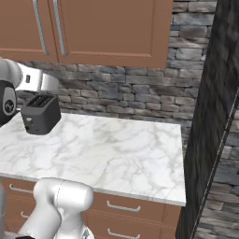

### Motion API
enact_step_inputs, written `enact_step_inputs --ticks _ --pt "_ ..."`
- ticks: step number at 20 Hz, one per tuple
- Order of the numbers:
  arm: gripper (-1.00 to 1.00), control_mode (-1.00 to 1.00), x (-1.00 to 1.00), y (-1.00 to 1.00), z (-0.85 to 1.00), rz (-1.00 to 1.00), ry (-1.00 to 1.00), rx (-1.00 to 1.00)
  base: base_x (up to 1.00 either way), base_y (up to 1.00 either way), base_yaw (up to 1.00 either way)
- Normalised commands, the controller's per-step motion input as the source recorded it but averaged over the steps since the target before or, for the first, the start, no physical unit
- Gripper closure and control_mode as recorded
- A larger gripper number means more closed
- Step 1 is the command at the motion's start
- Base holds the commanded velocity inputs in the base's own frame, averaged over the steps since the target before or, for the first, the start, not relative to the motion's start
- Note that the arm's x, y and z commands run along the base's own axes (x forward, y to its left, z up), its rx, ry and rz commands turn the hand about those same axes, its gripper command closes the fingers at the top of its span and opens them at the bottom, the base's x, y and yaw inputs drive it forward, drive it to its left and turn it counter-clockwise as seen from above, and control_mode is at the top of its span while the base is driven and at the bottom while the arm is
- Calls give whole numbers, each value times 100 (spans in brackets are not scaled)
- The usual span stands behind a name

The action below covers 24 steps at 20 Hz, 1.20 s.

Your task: Open the cabinet. Pick the soap dispenser and place it next to the sink. Then close the cabinet.

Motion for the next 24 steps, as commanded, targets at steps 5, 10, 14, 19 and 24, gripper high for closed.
enact_step_inputs --ticks 5,10,14,19,24 --pt "-100 -100 0 0 64 6 -3 9 0 0 0" --pt "-100 -100 0 0 21 20 10 10 0 0 0" --pt "-100 -100 8 0 4 13 1 2 0 0 0" --pt "-100 -100 32 0 0 -1 0 0 0 0 0" --pt "-100 -100 26 0 1 -9 -1 0 0 0 0"
